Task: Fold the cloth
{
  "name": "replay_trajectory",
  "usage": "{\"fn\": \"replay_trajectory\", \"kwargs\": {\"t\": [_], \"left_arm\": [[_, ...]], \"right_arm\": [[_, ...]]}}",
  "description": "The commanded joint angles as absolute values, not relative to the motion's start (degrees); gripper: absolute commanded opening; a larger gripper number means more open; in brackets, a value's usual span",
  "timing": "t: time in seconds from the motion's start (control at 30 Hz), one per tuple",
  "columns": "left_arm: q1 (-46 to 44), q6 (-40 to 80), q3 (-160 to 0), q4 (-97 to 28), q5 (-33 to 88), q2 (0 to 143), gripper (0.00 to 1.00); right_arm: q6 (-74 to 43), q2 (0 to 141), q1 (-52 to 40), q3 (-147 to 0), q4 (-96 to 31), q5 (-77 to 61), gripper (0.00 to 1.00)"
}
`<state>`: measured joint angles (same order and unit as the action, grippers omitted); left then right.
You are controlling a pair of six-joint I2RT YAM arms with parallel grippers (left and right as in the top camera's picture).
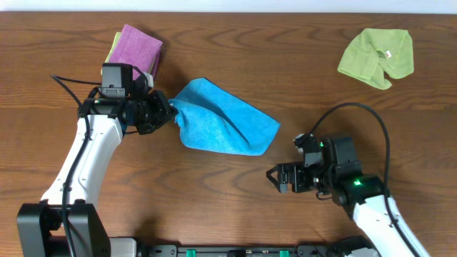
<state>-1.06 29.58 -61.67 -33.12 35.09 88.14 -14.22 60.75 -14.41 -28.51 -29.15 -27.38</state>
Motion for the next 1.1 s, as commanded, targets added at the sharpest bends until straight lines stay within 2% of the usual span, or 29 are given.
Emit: {"fn": "replay_trajectory", "kwargs": {"t": [0.0,0.3,0.57,0.8,0.9,0.97,1.03,1.07], "left_arm": [[-1.15,29.04,-61.78,-33.19,34.15,88.38,0.06],[-1.15,30.06,-61.78,-33.21,35.59,88.38,0.06],[-1.15,30.04,-61.78,-34.22,35.62,88.38,0.06],[-1.15,30.04,-61.78,-34.70,35.97,88.38,0.06],[-1.15,30.04,-61.78,-34.70,36.27,88.38,0.06],[-1.15,30.04,-61.78,-34.70,36.88,88.38,0.06],[-1.15,30.04,-61.78,-34.70,37.15,88.38,0.06],[-1.15,30.04,-61.78,-34.70,37.34,88.38,0.06]], "right_arm": [[-18.81,62.87,-13.74,-25.21,-23.18,-30.26,0.98],[-27.64,76.05,-15.42,-22.37,-0.34,-30.15,0.91],[-32.82,88.03,-15.46,-22.39,12.34,-30.04,0.89],[-36.84,93.10,-16.67,-22.39,22.48,-29.80,0.84],[-38.61,94.04,-17.69,-22.46,24.47,-27.83,0.76],[-38.96,94.15,-18.20,-22.48,24.77,-26.79,0.65],[-38.96,94.15,-18.46,-22.50,25.17,-26.76,0.43],[-38.96,94.15,-18.46,-22.50,25.56,-26.76,0.24]]}}
